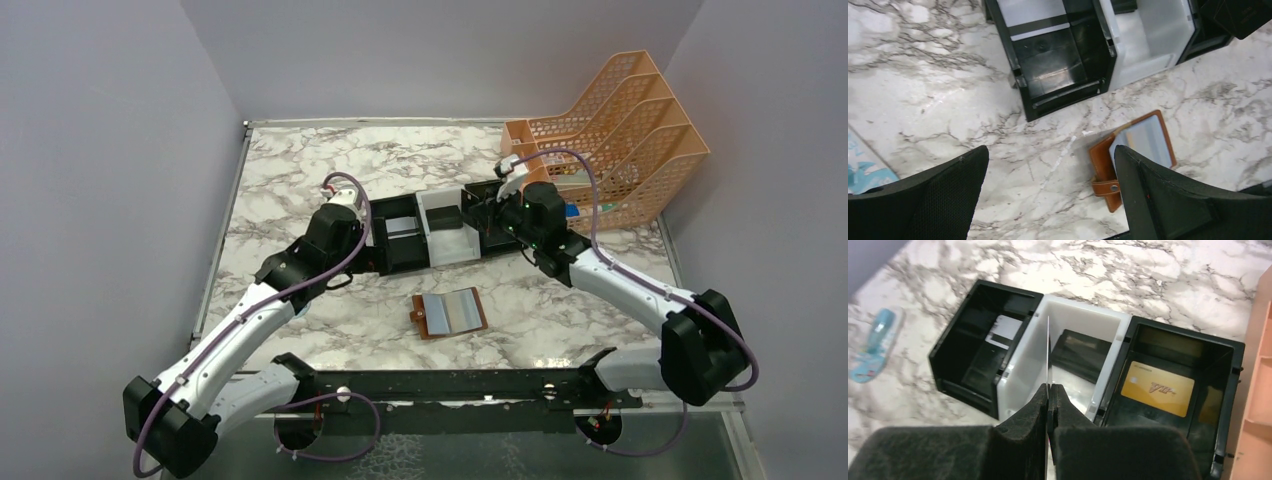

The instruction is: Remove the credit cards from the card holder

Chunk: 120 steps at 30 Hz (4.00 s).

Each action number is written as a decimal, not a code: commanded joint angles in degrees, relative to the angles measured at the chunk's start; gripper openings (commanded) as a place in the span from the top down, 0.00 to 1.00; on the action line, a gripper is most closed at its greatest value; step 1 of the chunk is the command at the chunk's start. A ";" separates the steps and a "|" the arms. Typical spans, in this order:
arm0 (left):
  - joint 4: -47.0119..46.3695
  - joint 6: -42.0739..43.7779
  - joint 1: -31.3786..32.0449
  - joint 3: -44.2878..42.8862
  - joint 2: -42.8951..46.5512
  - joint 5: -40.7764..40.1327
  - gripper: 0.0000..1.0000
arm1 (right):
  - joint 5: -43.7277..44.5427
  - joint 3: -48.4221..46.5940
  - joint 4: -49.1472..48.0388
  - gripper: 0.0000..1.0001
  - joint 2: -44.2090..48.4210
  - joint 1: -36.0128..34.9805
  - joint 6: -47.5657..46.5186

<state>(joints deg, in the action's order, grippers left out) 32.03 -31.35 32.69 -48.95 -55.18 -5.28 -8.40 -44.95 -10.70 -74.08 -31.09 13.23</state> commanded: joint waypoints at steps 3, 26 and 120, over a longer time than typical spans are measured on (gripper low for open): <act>3.51 6.22 -0.25 0.77 3.51 -11.37 0.01 | 8.95 -4.12 -1.57 0.99 -7.42 -4.08 -20.89; 5.61 2.92 -0.26 5.91 7.26 -23.56 0.01 | 18.67 -15.28 -5.96 0.99 -29.51 -8.88 -51.46; -12.72 -3.88 -0.26 12.15 7.27 18.34 0.01 | 4.50 11.48 9.13 0.64 6.06 -9.95 21.61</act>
<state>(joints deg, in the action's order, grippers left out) 29.32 -30.02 32.64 -39.83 -47.00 -4.25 5.78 -36.29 -8.16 -70.81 -40.82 18.41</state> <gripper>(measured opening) 0.991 0.361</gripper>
